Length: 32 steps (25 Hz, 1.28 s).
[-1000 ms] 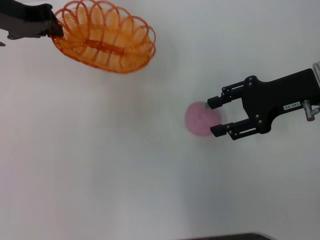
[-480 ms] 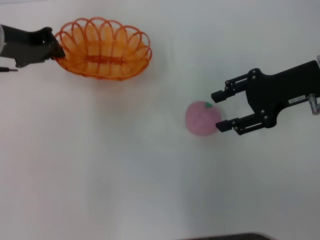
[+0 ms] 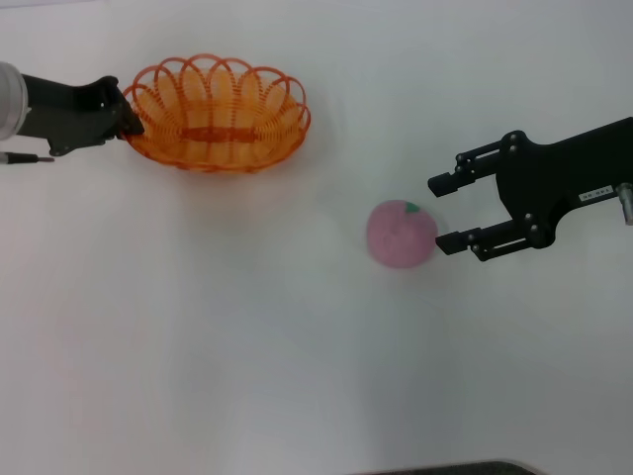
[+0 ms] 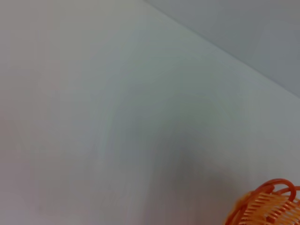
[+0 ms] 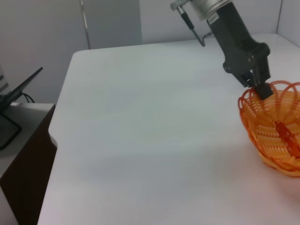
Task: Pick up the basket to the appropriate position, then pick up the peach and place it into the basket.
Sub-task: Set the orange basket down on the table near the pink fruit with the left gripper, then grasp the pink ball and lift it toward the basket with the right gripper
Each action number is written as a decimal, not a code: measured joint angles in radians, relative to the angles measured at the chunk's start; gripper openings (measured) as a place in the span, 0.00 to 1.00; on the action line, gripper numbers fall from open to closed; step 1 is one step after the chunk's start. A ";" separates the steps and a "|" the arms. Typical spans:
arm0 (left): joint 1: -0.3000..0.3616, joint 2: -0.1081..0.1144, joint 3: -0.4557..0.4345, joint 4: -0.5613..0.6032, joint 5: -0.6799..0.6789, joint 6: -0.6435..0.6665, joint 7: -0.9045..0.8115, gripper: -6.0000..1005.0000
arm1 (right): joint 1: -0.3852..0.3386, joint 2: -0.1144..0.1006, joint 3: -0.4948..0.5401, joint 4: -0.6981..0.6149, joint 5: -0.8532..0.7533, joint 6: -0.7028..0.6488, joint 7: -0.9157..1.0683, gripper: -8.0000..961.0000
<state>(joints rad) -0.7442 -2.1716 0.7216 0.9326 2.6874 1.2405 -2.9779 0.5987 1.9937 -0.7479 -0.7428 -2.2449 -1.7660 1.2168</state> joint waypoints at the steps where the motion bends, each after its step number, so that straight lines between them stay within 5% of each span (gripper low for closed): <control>1: 0.002 0.000 0.000 -0.002 0.000 -0.001 0.000 0.07 | -0.002 -0.001 0.001 -0.001 0.000 0.000 0.000 0.71; 8: 0.020 0.001 0.005 0.001 -0.003 0.002 0.000 0.07 | -0.004 -0.001 0.005 -0.003 0.001 0.000 -0.004 0.71; 17: 0.070 0.000 0.009 0.031 -0.054 0.048 0.000 0.28 | -0.004 -0.008 0.022 0.001 0.002 -0.003 -0.011 0.72; 25: 0.162 0.006 0.060 0.172 -0.146 0.110 0.031 0.51 | -0.005 -0.003 0.056 0.010 0.005 -0.007 -0.004 0.72; 28: 0.201 0.009 0.053 0.234 -0.199 0.130 0.098 0.63 | -0.005 -0.001 0.078 0.023 0.008 -0.008 0.003 0.72; 32: 0.258 0.021 0.012 0.298 -0.359 0.185 0.281 0.64 | 0.000 0.008 0.120 0.029 0.013 -0.009 0.046 0.72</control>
<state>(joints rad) -0.4865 -2.1503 0.7332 1.2304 2.3282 1.4260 -2.6969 0.5986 2.0017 -0.6277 -0.7134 -2.2314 -1.7746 1.2629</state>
